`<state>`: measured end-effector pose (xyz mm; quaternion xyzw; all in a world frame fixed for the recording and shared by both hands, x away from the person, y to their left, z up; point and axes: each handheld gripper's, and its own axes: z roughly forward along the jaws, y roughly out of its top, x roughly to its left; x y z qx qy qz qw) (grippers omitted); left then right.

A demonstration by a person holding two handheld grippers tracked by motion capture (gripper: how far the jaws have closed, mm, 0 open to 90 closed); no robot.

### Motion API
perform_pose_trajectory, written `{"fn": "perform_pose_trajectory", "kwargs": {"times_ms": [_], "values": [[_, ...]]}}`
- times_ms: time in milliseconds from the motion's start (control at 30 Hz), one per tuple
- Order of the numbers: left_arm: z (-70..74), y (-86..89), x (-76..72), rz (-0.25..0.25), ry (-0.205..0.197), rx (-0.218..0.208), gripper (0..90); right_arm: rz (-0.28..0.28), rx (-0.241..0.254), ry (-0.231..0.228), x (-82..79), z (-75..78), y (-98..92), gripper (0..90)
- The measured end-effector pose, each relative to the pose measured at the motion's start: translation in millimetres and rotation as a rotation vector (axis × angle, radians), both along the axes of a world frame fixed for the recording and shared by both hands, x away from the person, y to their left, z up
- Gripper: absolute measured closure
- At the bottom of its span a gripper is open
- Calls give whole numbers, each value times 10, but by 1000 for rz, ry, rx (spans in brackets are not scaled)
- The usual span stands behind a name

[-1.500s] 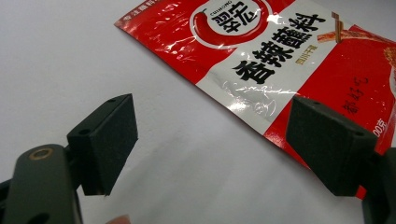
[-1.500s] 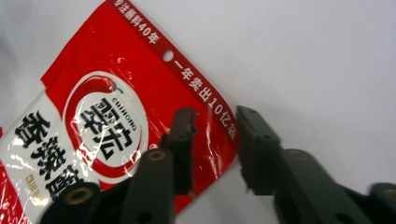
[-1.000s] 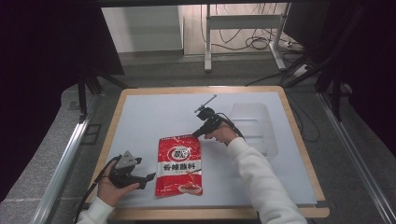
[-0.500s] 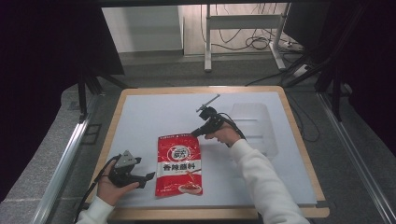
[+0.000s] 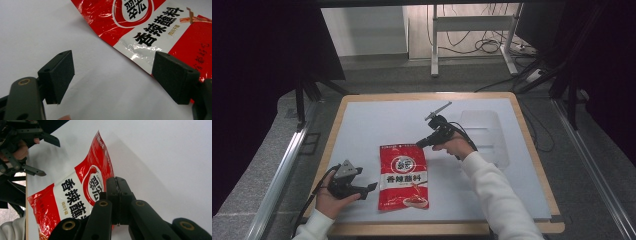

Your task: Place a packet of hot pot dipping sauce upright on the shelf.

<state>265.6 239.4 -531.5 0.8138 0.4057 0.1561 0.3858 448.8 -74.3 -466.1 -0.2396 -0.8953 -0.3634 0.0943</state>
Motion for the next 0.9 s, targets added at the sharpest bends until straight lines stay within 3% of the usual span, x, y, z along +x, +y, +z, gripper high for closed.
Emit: {"fn": "perform_pose_trajectory", "kwargs": {"times_ms": [433, 767, 900], "values": [[3, 35, 148, 51, -14, -33, 213, 23, 22, -12, -66, 28, -26, 896], [15, -18, 405, 36, 13, -82, 249, 32, 22, -21, -83, 34, -33, 895], [14, -80, 582, 24, 29, -105, 272, 36, 24, -25, -82, 25, -44, 895]]}}
